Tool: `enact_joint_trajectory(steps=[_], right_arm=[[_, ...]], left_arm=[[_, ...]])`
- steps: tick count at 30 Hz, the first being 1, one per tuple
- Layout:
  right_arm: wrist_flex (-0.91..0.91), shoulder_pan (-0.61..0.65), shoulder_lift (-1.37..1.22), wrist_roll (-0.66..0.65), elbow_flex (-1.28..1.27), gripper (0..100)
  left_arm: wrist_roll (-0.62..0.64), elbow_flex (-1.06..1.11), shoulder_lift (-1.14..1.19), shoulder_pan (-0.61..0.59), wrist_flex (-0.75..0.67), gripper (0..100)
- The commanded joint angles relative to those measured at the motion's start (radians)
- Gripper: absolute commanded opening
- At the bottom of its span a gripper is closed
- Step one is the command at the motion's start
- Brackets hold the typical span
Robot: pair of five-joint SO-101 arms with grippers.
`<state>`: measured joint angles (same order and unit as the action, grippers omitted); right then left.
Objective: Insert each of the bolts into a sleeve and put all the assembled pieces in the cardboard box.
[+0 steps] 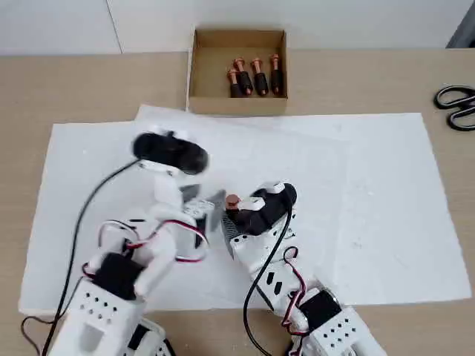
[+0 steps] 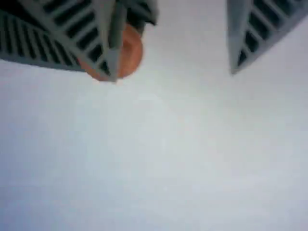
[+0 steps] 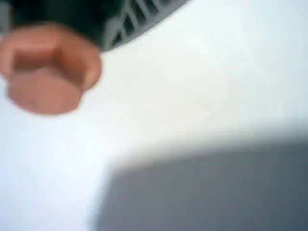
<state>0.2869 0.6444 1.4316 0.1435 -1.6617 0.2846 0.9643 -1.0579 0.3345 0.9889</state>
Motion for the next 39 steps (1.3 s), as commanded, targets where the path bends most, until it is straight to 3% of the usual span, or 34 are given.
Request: enact_joint_trajectory(steps=[1, 5, 9, 13, 18, 22, 27, 39], right_arm=[[-0.025, -0.028, 0.018, 0.006, 0.032, 0.5], [-0.022, -0.114, 0.018, 0.008, 0.029, 0.4], [0.018, -0.193, 0.018, 0.003, 0.043, 0.4], [0.226, -0.314, 0.015, 0.000, 0.166, 0.4], [0.498, -0.463, 0.007, -0.049, 0.427, 0.4], [0.582, -0.490, -0.001, -0.072, 0.608, 0.4], [0.565, -0.490, -0.193, -0.095, 0.776, 0.4], [0.139, -0.398, -1.153, -0.092, 1.359, 0.4]], left_arm=[[-0.011, -0.068, -0.012, -0.135, 0.011, 15], [-0.012, -0.062, -0.012, -0.328, 0.021, 15], [-0.103, -0.077, -0.012, -0.468, 0.124, 15], [-0.192, -0.139, -0.012, -0.657, 0.249, 15], [-0.399, -0.150, -0.012, -0.862, 0.301, 15], [-0.503, -0.150, -0.012, -0.925, 0.301, 15], [-0.516, -0.151, -0.012, -0.954, 0.302, 15], [-0.516, -0.168, -0.012, -0.954, 0.358, 15]])
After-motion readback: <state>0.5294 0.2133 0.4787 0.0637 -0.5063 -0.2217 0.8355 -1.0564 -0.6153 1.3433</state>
